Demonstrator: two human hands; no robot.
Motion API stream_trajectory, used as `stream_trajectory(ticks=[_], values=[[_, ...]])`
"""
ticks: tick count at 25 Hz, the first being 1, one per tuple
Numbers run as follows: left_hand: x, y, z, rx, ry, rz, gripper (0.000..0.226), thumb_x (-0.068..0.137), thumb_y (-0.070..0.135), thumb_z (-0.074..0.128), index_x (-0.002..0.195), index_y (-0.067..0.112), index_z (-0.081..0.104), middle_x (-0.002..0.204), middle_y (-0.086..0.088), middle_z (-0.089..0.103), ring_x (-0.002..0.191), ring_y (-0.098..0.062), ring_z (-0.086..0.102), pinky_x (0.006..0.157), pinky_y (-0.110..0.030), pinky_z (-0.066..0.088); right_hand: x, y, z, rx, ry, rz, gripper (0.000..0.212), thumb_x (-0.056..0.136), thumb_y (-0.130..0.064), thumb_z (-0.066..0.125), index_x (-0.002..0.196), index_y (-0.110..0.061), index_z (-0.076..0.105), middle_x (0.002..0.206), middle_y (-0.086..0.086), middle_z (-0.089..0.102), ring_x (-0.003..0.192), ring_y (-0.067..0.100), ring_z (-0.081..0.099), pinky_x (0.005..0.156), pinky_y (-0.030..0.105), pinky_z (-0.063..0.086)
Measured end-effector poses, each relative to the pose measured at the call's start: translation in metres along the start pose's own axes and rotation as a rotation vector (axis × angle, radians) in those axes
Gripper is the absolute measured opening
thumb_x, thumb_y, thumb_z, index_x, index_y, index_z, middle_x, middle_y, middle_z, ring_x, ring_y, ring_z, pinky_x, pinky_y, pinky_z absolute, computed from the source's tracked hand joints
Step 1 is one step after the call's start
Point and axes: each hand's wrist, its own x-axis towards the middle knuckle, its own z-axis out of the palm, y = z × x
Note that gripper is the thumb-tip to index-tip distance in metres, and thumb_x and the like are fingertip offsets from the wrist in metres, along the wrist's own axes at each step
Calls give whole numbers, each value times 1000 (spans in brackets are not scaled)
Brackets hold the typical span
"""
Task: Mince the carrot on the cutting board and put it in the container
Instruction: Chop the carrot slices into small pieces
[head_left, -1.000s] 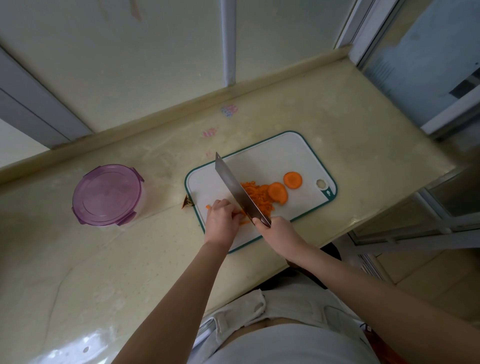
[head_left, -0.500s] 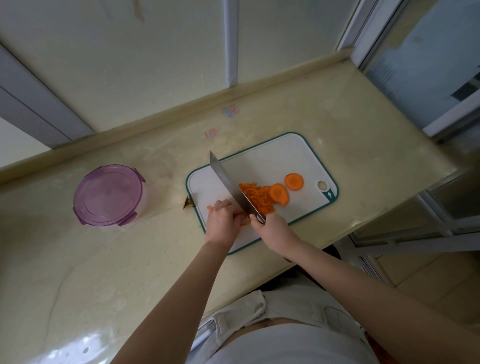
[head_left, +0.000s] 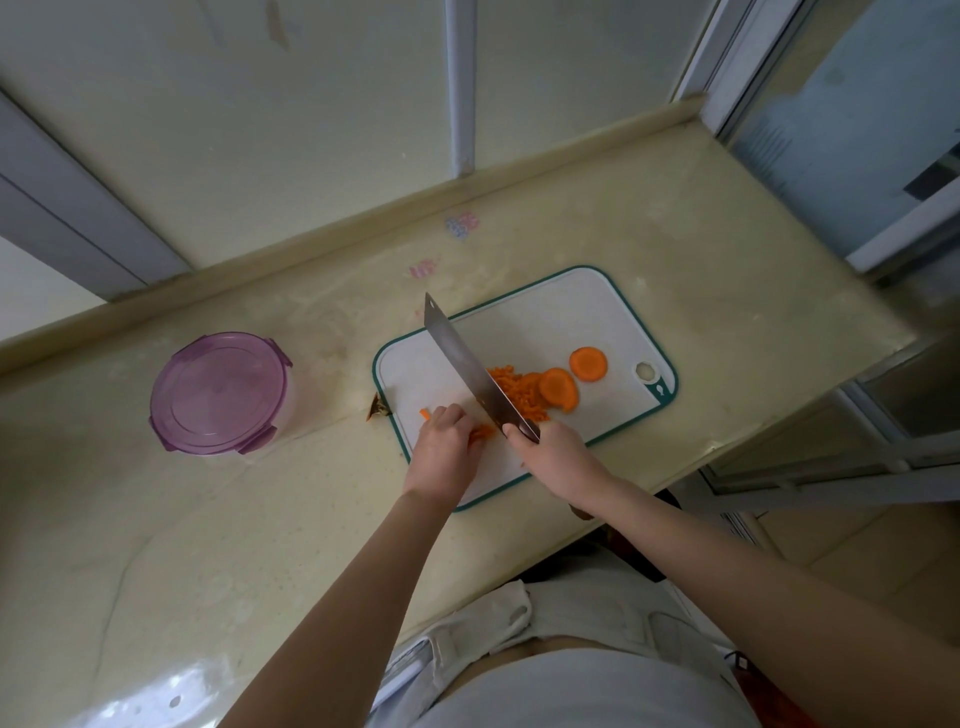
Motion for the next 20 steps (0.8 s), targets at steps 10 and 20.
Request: stream_trajectory(ticks=[10,20], values=[[-2,3,2,-34,54,0,11,83,4,64,88,3,73,81,-12,61,79,-28,53,72,-37,47,-13,-1,1,-55,-13,8,45,97,-36,49,59,-16,39,55,-1,41,51,14,43,47,20,33],[-2,0,2,-67,68,-4,6,79,2,66,83,1,72,79,-11,63,77,-25,56,70,-33,50,-7,-5,8,-76,-19,27,40,97,-36,47,68,-9,49,60,2,46,53,16,46,48,24,36]])
